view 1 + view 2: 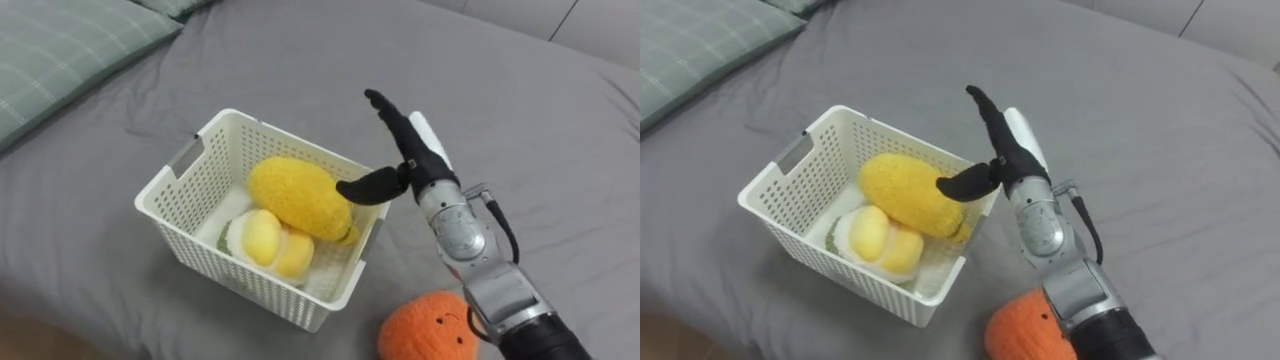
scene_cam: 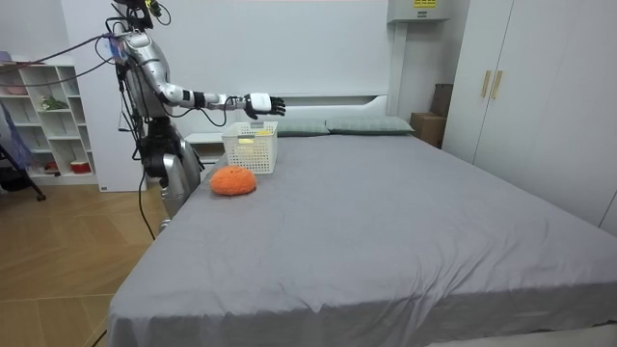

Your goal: Collect toys from the bed

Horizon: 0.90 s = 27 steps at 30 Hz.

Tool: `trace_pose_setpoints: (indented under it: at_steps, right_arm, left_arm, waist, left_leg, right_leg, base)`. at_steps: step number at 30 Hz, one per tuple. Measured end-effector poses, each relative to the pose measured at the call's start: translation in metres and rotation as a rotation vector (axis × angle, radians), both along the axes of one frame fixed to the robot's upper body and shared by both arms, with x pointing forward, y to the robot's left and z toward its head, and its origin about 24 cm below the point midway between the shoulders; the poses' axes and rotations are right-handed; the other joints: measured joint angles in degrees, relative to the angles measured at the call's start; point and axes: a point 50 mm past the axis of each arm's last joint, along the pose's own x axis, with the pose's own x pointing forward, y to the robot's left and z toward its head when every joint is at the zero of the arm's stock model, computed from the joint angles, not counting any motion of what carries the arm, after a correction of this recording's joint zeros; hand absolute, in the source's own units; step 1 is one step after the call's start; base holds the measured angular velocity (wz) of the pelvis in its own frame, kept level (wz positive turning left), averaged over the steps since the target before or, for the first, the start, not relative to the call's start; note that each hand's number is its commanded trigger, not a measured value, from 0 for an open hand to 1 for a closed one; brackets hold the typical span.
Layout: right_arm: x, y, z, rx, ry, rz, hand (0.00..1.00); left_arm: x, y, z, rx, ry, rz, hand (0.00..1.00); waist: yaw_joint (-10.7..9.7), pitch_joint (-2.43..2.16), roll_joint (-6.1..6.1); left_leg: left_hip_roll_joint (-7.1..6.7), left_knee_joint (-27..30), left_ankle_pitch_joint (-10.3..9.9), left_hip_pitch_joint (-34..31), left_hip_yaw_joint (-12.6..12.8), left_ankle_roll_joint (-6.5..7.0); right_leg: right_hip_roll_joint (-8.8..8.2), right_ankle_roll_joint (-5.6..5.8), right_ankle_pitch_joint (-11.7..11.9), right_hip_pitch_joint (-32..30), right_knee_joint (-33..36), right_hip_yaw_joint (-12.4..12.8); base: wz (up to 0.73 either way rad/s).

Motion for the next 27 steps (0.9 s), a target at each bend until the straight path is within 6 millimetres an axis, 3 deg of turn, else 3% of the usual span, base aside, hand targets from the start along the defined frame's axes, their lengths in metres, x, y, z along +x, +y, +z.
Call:
trace_pose_setpoints:
  at_steps: [4, 7, 13, 15, 22, 27]
  right_arm:
    - [0.001, -0.02, 0.007, 0.029, -0.042, -0.108, 0.0]
    - [-0.003, -0.027, 0.005, 0.056, -0.049, -0.15, 0.0]
    - [-0.025, -0.039, -0.019, 0.037, 0.031, -0.184, 0.0]
    - [-0.028, -0.043, -0.022, 0.032, 0.043, -0.195, 0.0]
    - [-0.037, -0.058, -0.017, -0.017, 0.02, -0.205, 0.0]
    - [-0.05, -0.061, -0.031, -0.032, 0.081, -0.188, 0.0]
  left_arm:
    - [-0.005, 0.003, 0.0, 0.02, 0.002, 0.026, 0.0]
    - [-0.006, 0.004, 0.001, 0.026, -0.001, 0.036, 0.0]
    - [-0.007, 0.005, 0.001, 0.045, -0.032, 0.057, 0.0]
    - [-0.01, 0.005, 0.001, 0.048, -0.027, 0.058, 0.0]
    - [-0.011, 0.005, 0.001, 0.042, -0.035, 0.065, 0.0]
    - [-0.01, 0.004, 0.001, 0.027, -0.046, 0.096, 0.0]
  waist:
    - [-1.6, -0.49, 0.34]
    - [-2.8, -0.46, 0.63]
    - [-5.8, -0.35, 0.92]
    - [-6.0, -0.15, 1.24]
    - [-6.8, -0.2, 1.29]
    - [-7.8, -0.25, 1.23]
  left_leg:
    - [0.11, 0.1, -0.1, 0.3, 1.3, 0.11]
    - [0.33, -0.1, -0.1, 1.0, 2.5, 0.22]
    - [0.55, -0.3, -0.3, 1.5, 3.6, 0.35]
    - [0.73, -0.8, -0.4, 2.0, 4.3, 0.28]
    - [1.13, -1.0, -0.6, 2.9, 5.7, 0.04]
    - [1.13, -1.0, -0.6, 3.0, 6.0, 0.05]
  right_leg:
    - [-0.12, 0.02, 0.0, -0.2, 0.2, 0.2]
    - [-0.06, 0.02, 0.0, -0.3, 0.7, 1.4]
    - [0.14, 0.1, 0.1, -0.2, 0.9, 3.2]
    - [0.28, 0.18, 0.1, -0.2, 1.1, 4.1]
    - [0.73, 0.18, 0.1, -0.7, 1.6, 6.0]
    - [0.74, 0.18, 0.1, -0.9, 1.6, 6.3]
  base:
    - [-0.09]
    - [-0.19]
    - [-0.13]
    - [-0.27]
    - [-0.13]
    - [-0.01]
